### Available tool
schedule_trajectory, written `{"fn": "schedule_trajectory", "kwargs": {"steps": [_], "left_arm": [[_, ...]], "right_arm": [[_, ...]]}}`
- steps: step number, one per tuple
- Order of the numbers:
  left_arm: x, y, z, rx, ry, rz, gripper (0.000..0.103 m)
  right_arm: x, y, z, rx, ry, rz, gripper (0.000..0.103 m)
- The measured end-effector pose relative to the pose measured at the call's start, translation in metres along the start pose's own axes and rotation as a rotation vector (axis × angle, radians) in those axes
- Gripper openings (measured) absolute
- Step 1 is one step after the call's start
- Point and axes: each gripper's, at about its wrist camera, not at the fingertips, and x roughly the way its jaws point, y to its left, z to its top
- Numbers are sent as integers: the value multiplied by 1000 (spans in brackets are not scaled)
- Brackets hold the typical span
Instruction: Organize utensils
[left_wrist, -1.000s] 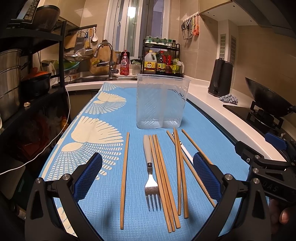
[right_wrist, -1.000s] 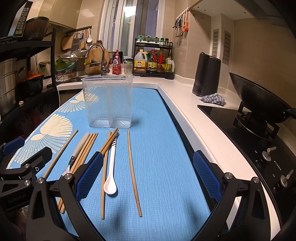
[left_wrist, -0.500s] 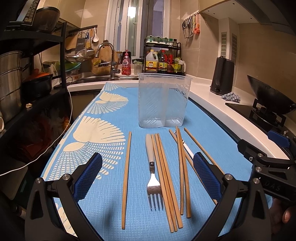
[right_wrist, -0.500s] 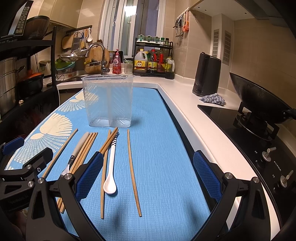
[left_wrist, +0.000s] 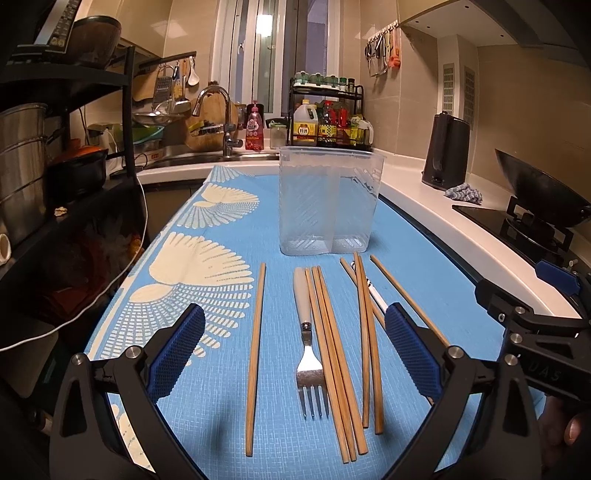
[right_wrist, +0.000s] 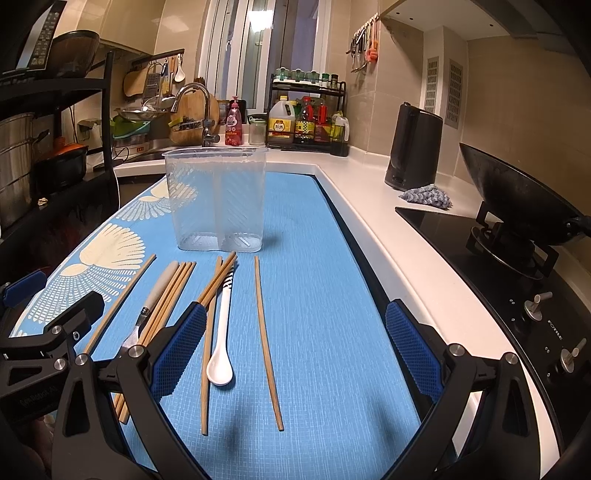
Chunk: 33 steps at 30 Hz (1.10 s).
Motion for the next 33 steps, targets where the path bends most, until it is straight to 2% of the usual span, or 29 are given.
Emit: {"fn": "schedule_trajectory", "kwargs": {"steps": [2,3,7,11,13,16,19,21,23,25,33], "left_arm": [[2,4,-2,-7,21,2,87],[4,7,-3,-11,34,10,85],[19,23,-10,-48,128,48,63],[32,40,-24,-102,233,66,46],[34,47,-31,-127,271,60,41],[34,47,-43,-113,305,55,36],[32,40,-47,-65,298,56,32],[30,36,-49,-44,295,58,24],[29,33,-50,-32,294,49,6],[29,33,-49,-29,295,37,6],[30,32,-48,-33,283,33,6]], "right_arm": [[1,-2,-1,7,5,-16,88],[3,-4,-1,16,15,-11,80],[18,-11,-6,65,107,35,59],[31,-13,-14,102,193,76,55],[37,-10,-19,92,229,73,49],[49,-9,-28,99,301,75,42],[59,-8,-38,104,366,74,33],[64,-8,-43,109,398,76,29],[64,-5,-43,87,389,65,21],[62,-2,-43,78,388,84,9],[61,5,-42,54,379,110,8]]}}
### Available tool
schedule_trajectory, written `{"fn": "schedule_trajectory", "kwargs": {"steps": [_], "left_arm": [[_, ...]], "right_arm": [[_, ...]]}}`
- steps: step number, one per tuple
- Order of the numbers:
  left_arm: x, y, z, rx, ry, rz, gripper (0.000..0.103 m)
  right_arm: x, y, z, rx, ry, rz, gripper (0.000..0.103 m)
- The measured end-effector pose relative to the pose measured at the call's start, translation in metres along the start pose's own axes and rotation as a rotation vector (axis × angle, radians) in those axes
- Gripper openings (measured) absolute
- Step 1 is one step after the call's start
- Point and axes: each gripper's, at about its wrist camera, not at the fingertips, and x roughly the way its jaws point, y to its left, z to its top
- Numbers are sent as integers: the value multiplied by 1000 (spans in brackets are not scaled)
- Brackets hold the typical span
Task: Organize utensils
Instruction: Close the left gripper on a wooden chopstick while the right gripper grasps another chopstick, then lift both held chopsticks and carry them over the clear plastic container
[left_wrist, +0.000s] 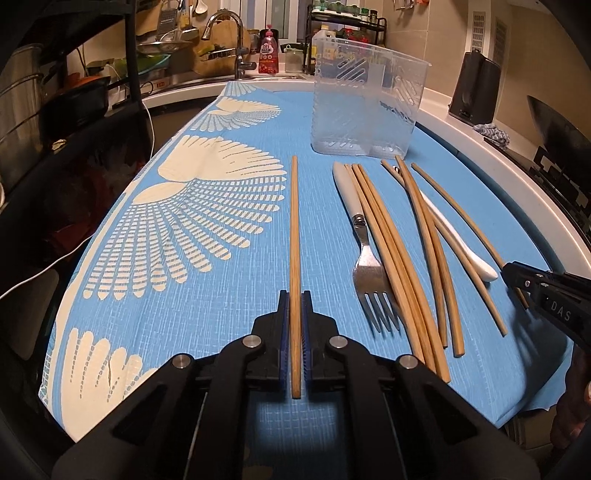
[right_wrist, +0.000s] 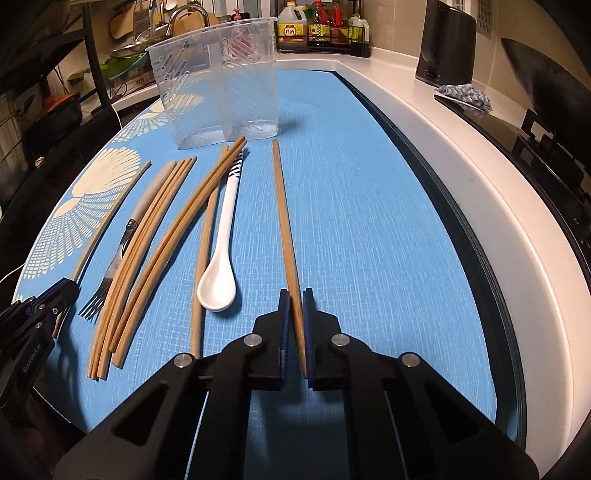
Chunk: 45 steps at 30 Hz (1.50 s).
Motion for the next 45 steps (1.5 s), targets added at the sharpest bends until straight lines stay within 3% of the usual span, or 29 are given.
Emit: {"fn": "schedule_trajectory", "kwargs": {"steps": [19,35,45], "left_arm": [[-5,0,-2,-22,-33,14,6],[-68,-5,25,13,-313,19,6],[-88,-4,37,13,-396,7,6]], "right_arm": [[-1,7,-2,-40,-93,37,6],[-70,9,17,-85,-353,64,6],[-103,17,27,-141,-440,61,6]]}}
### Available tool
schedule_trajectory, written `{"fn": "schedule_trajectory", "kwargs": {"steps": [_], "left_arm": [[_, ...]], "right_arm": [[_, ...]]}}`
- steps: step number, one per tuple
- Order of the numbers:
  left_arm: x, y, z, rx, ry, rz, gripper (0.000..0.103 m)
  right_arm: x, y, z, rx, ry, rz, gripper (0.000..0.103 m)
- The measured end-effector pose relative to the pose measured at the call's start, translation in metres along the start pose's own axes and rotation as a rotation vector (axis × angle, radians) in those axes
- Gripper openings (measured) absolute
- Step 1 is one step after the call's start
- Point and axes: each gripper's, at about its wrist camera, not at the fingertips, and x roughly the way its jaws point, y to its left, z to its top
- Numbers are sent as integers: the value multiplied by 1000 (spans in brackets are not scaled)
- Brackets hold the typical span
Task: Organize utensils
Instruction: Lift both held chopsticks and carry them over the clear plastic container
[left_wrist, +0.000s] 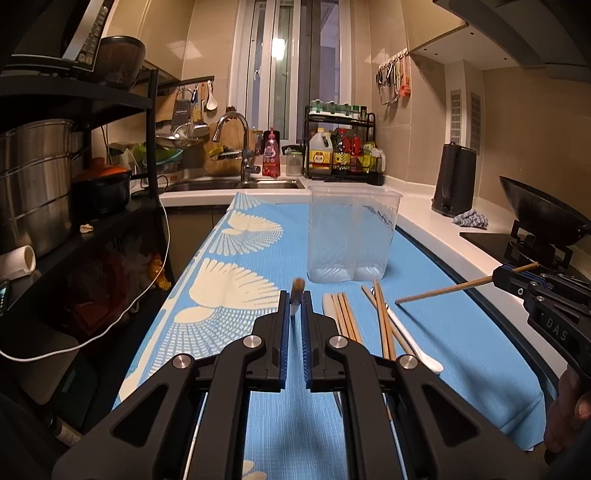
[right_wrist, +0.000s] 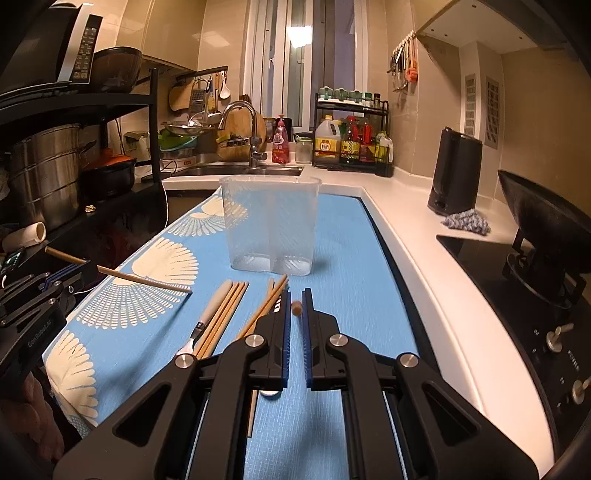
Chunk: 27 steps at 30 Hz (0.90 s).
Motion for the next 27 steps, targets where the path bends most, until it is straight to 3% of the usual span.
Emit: {"fn": "schedule_trajectory", "kwargs": {"steps": [12,27], "left_arm": [[-3,3,26,-14,-15,-47,6],[26,31,89,-83,161,-188,6]], "right_arm": [[-14,-8,40,2,-43,12,6],[-7,-13,101,12,-17,69,6]]}}
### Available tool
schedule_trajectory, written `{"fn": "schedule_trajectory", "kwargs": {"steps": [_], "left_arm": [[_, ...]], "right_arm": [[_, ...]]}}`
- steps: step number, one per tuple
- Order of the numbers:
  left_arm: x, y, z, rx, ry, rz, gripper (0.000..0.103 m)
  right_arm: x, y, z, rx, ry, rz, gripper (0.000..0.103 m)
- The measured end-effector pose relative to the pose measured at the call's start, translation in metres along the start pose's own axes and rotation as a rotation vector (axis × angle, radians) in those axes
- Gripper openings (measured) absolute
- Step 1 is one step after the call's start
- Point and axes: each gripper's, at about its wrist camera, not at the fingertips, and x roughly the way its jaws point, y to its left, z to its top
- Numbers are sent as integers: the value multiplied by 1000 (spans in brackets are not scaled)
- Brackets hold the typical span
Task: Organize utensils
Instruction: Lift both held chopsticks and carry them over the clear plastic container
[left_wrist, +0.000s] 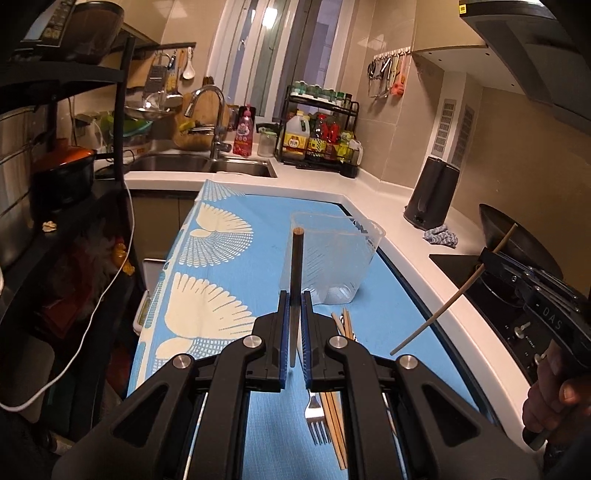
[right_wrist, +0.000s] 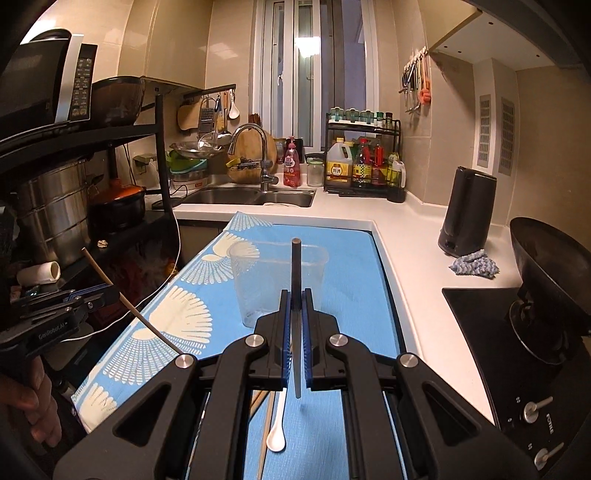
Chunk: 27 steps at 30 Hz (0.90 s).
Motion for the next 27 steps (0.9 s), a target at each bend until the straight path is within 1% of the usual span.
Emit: {"fn": "schedule_trajectory", "kwargs": {"steps": [5,10,13,16,19,21,25,27], "left_arm": [[10,3,33,22,38,-17,6],[15,5,70,27,59,-52,6],[11,2,99,43,42,-76,6],[6,-4,128,62,8,-97,6],[10,-13,153,86,-38,-107,6],[20,-17,162,94,-53,-111,6],[55,-21,170,107,-18,-115,6],[77,-23,167,117,14,-111,6]], "right_arm": [[12,-6,24,19,-2,14,6],[19,-8,56,32,-32,32,6],[19,-7,82,21,-75,45,6],[19,-8,108,16,-126,43,6],[27,-9,130,23,-159,49,6],[39,-11,139,39,-163,50,6],[69,-14,142,61,-153,44,6],[89,-19,138,82,-131,48,6]]}}
